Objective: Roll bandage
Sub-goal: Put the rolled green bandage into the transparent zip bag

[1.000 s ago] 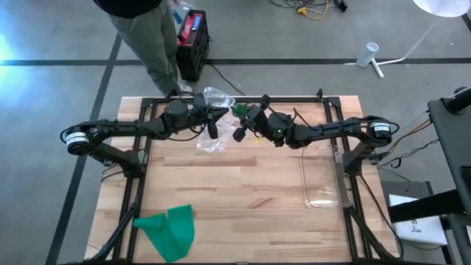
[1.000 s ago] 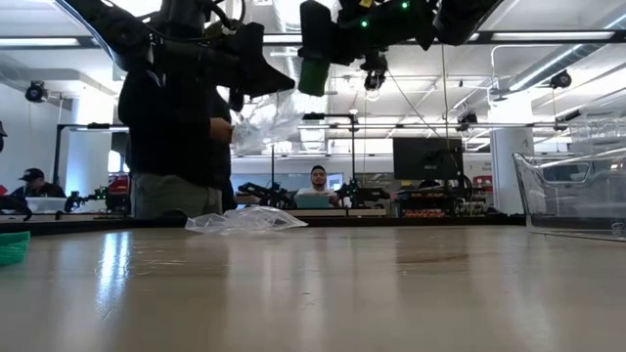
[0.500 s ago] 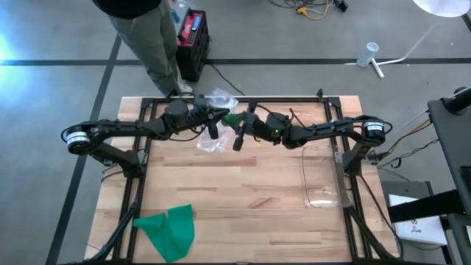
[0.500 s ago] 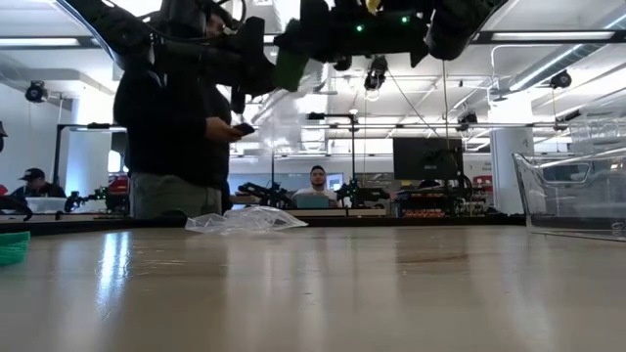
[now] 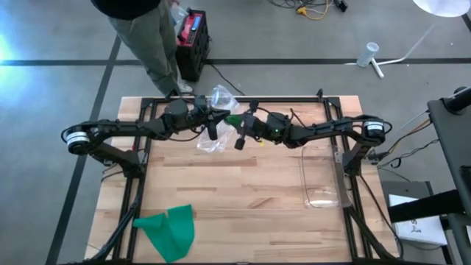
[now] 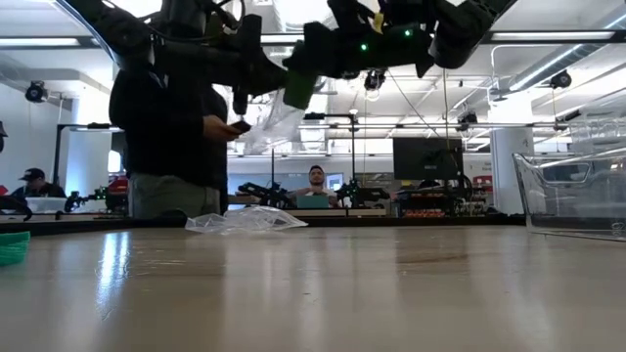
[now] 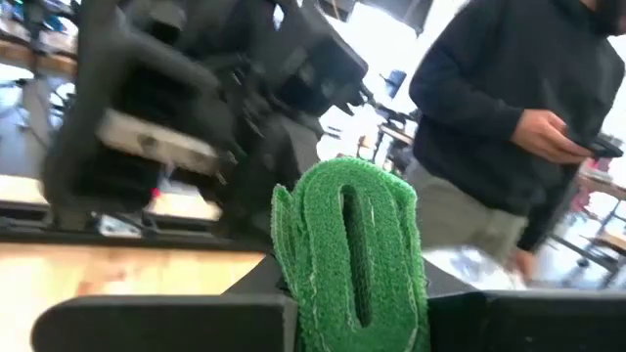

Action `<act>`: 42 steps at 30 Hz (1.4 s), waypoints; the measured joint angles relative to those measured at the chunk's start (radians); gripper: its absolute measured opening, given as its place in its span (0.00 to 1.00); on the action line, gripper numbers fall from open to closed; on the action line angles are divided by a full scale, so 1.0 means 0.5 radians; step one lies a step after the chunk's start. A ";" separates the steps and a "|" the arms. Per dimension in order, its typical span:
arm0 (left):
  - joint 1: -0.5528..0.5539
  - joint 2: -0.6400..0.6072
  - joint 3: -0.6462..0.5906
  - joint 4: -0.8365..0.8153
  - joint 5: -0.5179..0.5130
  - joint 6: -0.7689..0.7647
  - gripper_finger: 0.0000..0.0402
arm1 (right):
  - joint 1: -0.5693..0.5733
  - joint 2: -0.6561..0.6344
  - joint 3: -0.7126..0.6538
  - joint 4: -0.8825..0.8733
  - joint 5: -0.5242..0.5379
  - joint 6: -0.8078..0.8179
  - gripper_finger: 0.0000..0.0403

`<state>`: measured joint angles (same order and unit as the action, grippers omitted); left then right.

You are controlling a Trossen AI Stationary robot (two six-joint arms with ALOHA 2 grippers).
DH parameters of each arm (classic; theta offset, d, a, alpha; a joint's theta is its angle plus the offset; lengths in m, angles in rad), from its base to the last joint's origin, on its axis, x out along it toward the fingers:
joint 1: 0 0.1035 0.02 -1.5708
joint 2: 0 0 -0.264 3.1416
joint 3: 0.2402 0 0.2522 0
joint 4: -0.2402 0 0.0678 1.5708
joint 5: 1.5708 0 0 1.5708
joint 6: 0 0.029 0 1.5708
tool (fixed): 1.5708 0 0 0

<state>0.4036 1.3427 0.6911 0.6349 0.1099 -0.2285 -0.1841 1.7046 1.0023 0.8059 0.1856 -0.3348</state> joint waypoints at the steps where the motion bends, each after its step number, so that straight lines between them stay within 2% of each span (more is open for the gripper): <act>1: 0.000 -0.003 0.000 0.000 0.011 -0.001 0.00 | -0.003 0.000 -0.012 -0.002 0.012 -0.003 0.11; 9: -0.001 -0.005 0.000 0.017 0.051 -0.041 0.00 | -0.003 -0.013 -0.022 -0.007 0.071 -0.014 0.11; 12: 0.000 -0.007 0.001 0.028 0.070 -0.076 0.00 | 0.001 -0.031 -0.022 0.005 0.280 0.006 0.11; 15: 0.000 -0.007 0.000 0.034 0.077 -0.087 0.00 | -0.008 -0.031 -0.022 0.095 0.465 0.216 0.11; 18: -0.003 -0.002 0.001 0.042 0.082 -0.087 0.00 | -0.020 -0.031 -0.024 0.245 0.481 0.442 0.11; 24: -0.009 0.054 0.001 0.120 0.092 -0.189 0.00 | -0.020 -0.032 -0.024 0.372 0.467 0.565 0.11; 35: -0.011 0.139 0.000 0.249 0.242 -0.358 0.00 | -0.020 -0.002 -0.116 0.329 0.433 0.471 0.11; 42: 0.005 0.133 -0.004 0.240 0.301 -0.471 0.00 | -0.020 -0.004 -0.187 0.337 0.138 0.503 0.13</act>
<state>0.4061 1.4094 0.6891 0.7547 0.2606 -0.4638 -0.1940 1.7027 0.9089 0.9744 0.2543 -0.0832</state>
